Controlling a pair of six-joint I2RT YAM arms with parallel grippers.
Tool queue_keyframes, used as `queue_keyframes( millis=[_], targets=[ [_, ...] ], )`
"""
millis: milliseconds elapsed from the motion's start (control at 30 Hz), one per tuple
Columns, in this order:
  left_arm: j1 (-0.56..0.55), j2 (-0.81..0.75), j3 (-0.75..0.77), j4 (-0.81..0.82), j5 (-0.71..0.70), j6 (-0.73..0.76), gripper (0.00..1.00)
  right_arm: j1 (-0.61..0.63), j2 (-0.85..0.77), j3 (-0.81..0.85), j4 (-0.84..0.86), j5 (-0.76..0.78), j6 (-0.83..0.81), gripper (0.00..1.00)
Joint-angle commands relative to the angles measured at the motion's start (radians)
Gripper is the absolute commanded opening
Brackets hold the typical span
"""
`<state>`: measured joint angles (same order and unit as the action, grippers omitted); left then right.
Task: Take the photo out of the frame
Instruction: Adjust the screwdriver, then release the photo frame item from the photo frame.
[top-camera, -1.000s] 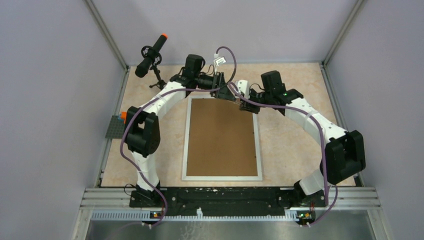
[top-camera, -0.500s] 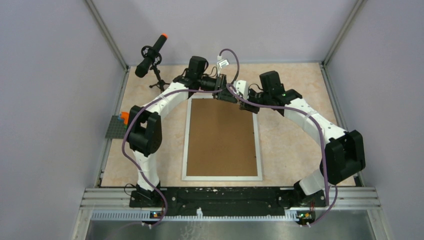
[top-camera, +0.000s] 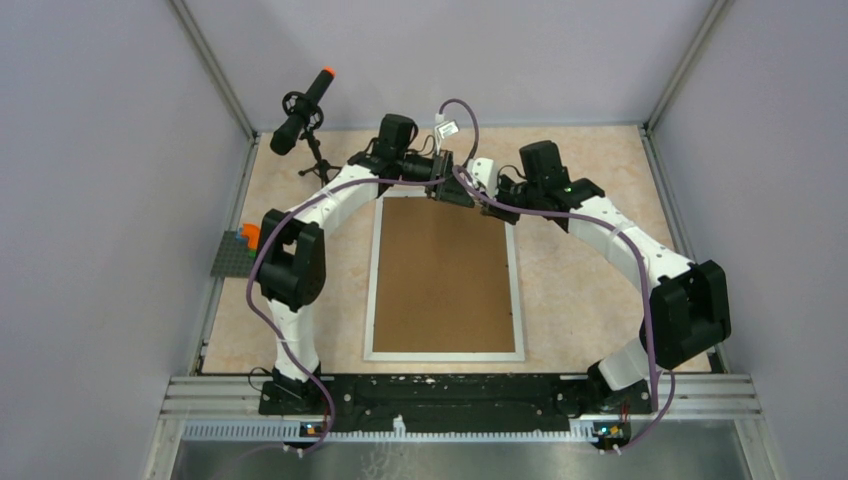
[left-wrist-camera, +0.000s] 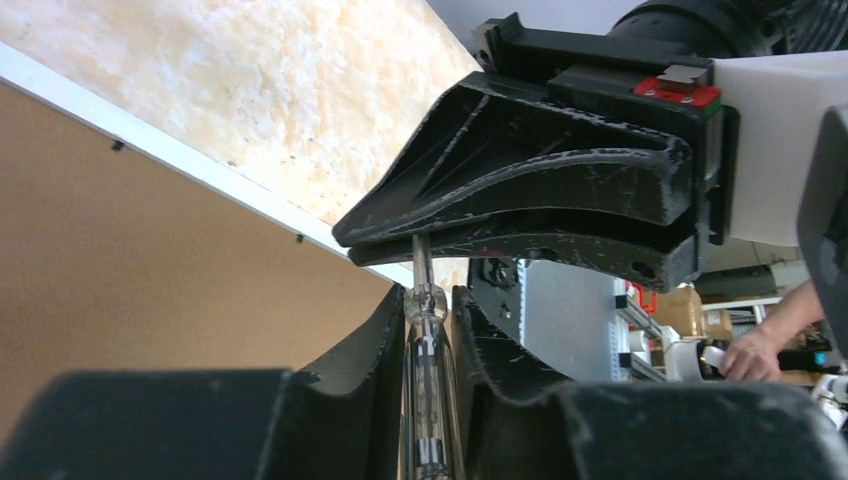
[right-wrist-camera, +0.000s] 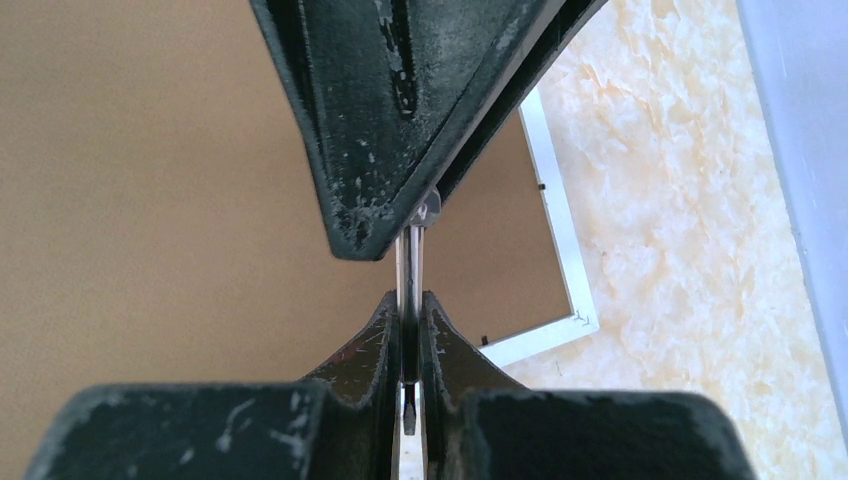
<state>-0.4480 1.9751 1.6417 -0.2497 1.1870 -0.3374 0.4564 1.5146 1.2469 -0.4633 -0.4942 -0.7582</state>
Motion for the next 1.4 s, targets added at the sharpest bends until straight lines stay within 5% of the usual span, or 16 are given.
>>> queue_keyframes(
  millis=[0, 100, 167, 300, 333, 433, 633, 733, 867, 1000, 1133, 1367],
  targets=[
    [-0.013, 0.003, 0.009, 0.022, 0.046, 0.025, 0.19, 0.010, -0.028, 0.039, 0.061, -0.008, -0.009, 0.00],
    [-0.011, -0.021, -0.028, 0.115, 0.046, -0.010, 0.00, 0.010, -0.039, 0.025, 0.064, -0.011, 0.001, 0.03],
    [0.000, -0.046, -0.062, 0.169, 0.038, -0.009, 0.00, 0.010, -0.046, 0.021, 0.087, 0.039, 0.057, 0.40],
    [0.048, -0.094, -0.126, 0.243, 0.006, 0.055, 0.00, -0.086, -0.085, -0.021, 0.192, 0.059, 0.279, 0.94],
    [0.056, -0.094, -0.129, 0.240, -0.013, 0.076, 0.00, -0.130, -0.100, -0.035, 0.226, 0.022, 0.346, 0.98],
    [0.072, -0.100, -0.160, 0.262, -0.036, 0.124, 0.00, -0.250, -0.081, 0.005, 0.185, -0.150, 0.450, 0.99],
    [0.071, -0.123, -0.295, 0.506, -0.108, 0.232, 0.00, -0.384, 0.186, 0.215, -0.192, -0.399, 0.529, 0.99],
    [0.066, -0.092, -0.295, 0.542, -0.161, 0.324, 0.00, -0.416, 0.241, 0.187, -0.153, -0.411, 0.633, 0.96],
    [0.062, 0.015, -0.184, 0.467, -0.175, 0.219, 0.00, -0.420, 0.288, 0.142, -0.068, -0.322, 0.731, 0.90],
    [0.041, 0.017, -0.282, 0.626, -0.178, 0.183, 0.00, -0.420, 0.331, 0.103, -0.005, -0.303, 0.788, 0.86],
    [0.037, 0.079, -0.224, 0.509, -0.176, 0.190, 0.00, -0.420, 0.384, 0.081, 0.022, -0.323, 0.832, 0.78],
    [0.034, 0.153, -0.226, 0.563, -0.205, 0.153, 0.00, -0.419, 0.465, 0.066, 0.102, -0.301, 0.867, 0.56]
  ],
)
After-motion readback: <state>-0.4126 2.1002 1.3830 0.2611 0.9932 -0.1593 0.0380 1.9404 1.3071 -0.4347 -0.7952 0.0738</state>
